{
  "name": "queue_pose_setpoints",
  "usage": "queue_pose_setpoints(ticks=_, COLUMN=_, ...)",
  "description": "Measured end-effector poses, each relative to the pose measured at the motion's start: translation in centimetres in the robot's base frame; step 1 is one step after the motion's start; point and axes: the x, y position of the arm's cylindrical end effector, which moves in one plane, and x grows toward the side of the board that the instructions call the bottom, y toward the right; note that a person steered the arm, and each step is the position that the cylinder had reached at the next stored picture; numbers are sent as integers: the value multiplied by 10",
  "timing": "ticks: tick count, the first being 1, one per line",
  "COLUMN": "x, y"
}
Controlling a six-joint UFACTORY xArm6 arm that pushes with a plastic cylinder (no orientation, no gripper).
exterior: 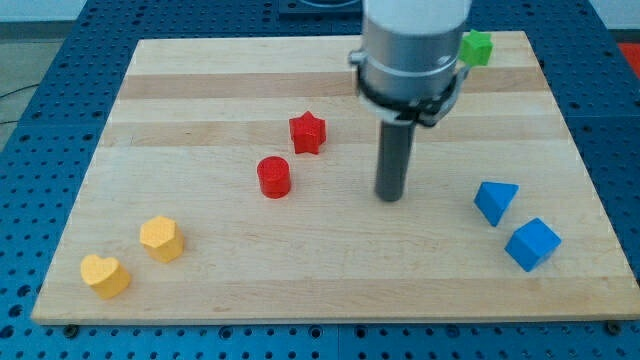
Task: Slide blue triangle diagonally to the bottom right of red circle
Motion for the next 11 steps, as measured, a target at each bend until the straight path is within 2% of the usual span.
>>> queue_pose_setpoints(ticks=1, x=-38, y=75)
queue_pose_setpoints(ticks=2, x=-21, y=179)
queue_pose_setpoints(ticks=3, x=19, y=173)
queue_pose_setpoints(ticks=4, x=41, y=110)
queue_pose_setpoints(ticks=5, x=54, y=92)
queue_pose_setpoints(ticks=6, x=49, y=90)
queue_pose_setpoints(ticks=7, x=24, y=116)
queue_pose_setpoints(ticks=8, x=13, y=67)
queue_pose_setpoints(ticks=9, x=21, y=38)
queue_pose_setpoints(ticks=10, x=31, y=48)
queue_pose_setpoints(ticks=11, x=46, y=21)
